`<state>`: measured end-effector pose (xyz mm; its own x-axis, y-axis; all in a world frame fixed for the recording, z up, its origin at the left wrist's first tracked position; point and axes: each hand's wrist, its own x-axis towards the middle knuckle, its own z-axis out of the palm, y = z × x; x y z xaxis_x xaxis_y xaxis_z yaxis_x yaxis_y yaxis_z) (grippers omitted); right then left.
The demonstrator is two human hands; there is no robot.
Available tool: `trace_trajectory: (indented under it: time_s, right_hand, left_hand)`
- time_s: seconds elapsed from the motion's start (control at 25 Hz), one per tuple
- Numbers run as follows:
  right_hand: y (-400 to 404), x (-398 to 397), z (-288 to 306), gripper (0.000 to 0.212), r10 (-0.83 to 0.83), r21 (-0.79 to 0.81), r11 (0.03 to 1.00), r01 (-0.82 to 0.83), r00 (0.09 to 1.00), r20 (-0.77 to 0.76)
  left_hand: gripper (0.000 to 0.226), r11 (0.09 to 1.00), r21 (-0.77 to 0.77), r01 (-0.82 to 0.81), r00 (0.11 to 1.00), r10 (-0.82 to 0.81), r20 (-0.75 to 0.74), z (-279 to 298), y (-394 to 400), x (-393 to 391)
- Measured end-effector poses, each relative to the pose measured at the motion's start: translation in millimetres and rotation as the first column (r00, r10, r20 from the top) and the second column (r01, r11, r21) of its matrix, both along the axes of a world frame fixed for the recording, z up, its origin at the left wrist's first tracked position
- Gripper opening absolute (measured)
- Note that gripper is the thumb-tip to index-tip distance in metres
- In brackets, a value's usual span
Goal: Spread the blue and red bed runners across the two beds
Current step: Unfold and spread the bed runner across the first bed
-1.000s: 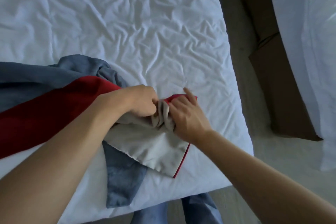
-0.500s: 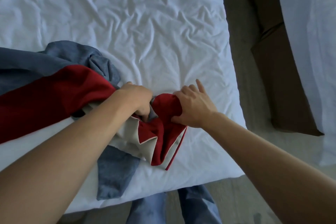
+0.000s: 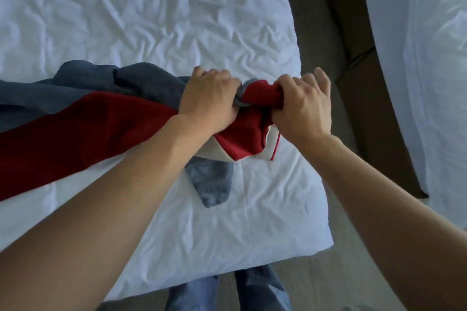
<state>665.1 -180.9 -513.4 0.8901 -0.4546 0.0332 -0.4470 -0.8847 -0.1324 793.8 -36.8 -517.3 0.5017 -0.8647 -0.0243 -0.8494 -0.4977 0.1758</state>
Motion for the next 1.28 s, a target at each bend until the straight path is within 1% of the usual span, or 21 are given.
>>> trace_trajectory:
  time_s: [0.04,0.12,0.16,0.2,0.24,0.28,0.36,0.4,0.44,0.48,0.52,0.56,0.64,0.72,0.76,0.84,0.96,1.0,1.08,1.2,1.28]
  right_hand:
    - [1.5,-10.9,-3.3,0.027,0.053,0.035,0.998,-0.050,0.994,-0.096]
    - [14.3,-39.8,-15.1,0.041,0.195,0.180,0.974,-0.138,0.915,-0.354]
    - [22.9,-54.9,-22.6,0.050,0.259,0.250,0.955,-0.162,0.867,-0.426]
    - [31.3,-67.2,-29.3,0.054,0.286,0.301,0.940,-0.163,0.857,-0.429]
    - [37.0,-76.1,-35.0,0.052,0.248,0.329,0.936,-0.124,0.897,-0.366]
    - [39.4,-81.0,-38.9,0.048,0.160,0.352,0.934,-0.056,0.948,-0.273]
    - [32.4,-80.0,-44.4,0.045,-0.099,0.305,0.944,0.123,0.991,-0.091]
    - [25.4,-75.9,-46.9,0.041,-0.198,0.254,0.944,0.211,0.977,-0.075]
    - [19.3,-71.9,-51.1,0.034,-0.254,0.204,0.940,0.274,0.960,-0.118]
    - [16.0,-66.4,-54.4,0.032,-0.292,0.178,0.928,0.327,0.936,-0.198]
    - [15.6,-60.2,-57.6,0.039,-0.318,0.183,0.909,0.374,0.907,-0.277]
    - [18.1,-56.1,-62.1,0.041,-0.336,0.219,0.884,0.414,0.886,-0.321]
    - [25.3,-54.5,-70.2,0.028,-0.364,0.259,0.861,0.437,0.886,-0.287]
    - [22.9,-60.0,-70.0,0.011,-0.399,0.250,0.855,0.454,0.884,-0.242]
    - [15.5,-64.8,-67.2,0.008,-0.428,0.235,0.849,0.473,0.877,-0.218]
    - [-6.2,-78.2,-57.2,0.013,-0.495,0.223,0.829,0.512,0.859,-0.132]
    - [-53.3,-103.3,-40.1,0.017,-0.594,0.219,0.783,0.582,0.804,-0.012]
    - [-69.0,-114.0,-37.5,0.017,-0.615,0.213,0.768,0.604,0.788,-0.020]
    - [-91.5,-135.4,-35.6,0.018,-0.616,0.235,0.745,0.625,0.779,-0.119]
    - [-96.9,-166.0,-45.7,0.023,-0.508,0.270,0.760,0.591,0.799,-0.320]
    - [-95.8,-174.7,-56.6,0.036,-0.436,0.299,0.785,0.543,0.827,-0.355]
  left_hand:
    - [0.025,0.986,0.144,0.086,0.994,-0.075,-0.082,-0.8,-2.8,-7.1]
    - [0.035,0.862,0.435,0.261,0.949,-0.146,-0.280,-4.8,-6.2,-19.3]
    - [0.040,0.814,0.507,0.286,0.918,-0.081,-0.387,-8.1,-7.7,-22.2]
    - [0.043,0.816,0.523,0.246,0.884,0.033,-0.467,-11.5,-11.1,-21.6]
    - [0.043,0.842,0.509,0.178,0.857,0.121,-0.501,-14.7,-16.7,-19.0]
    - [0.039,0.872,0.476,0.112,0.869,0.146,-0.473,-17.4,-22.8,-15.8]
    - [0.026,0.919,0.384,0.093,0.971,0.002,-0.241,-26.2,-36.7,-9.0]
    - [0.022,0.919,0.372,0.130,0.984,-0.074,-0.160,-32.9,-41.9,-7.2]
    - [0.024,0.901,0.401,0.169,0.981,-0.116,-0.153,-39.6,-46.2,-6.4]
    - [0.029,0.873,0.446,0.197,0.974,-0.121,-0.193,-45.2,-48.9,-6.6]
    - [0.030,0.852,0.479,0.211,0.963,-0.099,-0.250,-49.5,-49.9,-8.9]
    - [0.025,0.840,0.492,0.229,0.952,-0.087,-0.294,-52.9,-49.9,-11.5]
    - [0.010,0.853,0.459,0.247,0.944,-0.106,-0.311,-53.4,-51.7,-13.6]
    - [0.009,0.892,0.388,0.230,0.956,-0.133,-0.261,-48.8,-53.5,-14.4]
    - [0.010,0.920,0.330,0.211,0.964,-0.140,-0.226,-45.8,-56.4,-17.2]
    - [0.011,0.963,0.191,0.189,0.977,-0.164,-0.138,-39.0,-67.6,-30.7]
    - [0.014,0.978,0.039,0.205,0.978,-0.203,-0.051,-27.5,-106.9,-67.9]
    - [0.015,0.973,0.018,0.229,0.972,-0.228,-0.064,-25.1,-122.1,-82.2]
    - [0.020,0.954,0.041,0.295,0.947,-0.287,-0.143,-23.9,-146.8,-107.8]
    - [0.026,0.960,0.109,0.258,0.948,-0.230,-0.222,-30.4,-160.8,-116.1]
    - [0.025,0.938,0.259,0.229,0.964,-0.181,-0.195,-36.4,-164.7,-102.0]
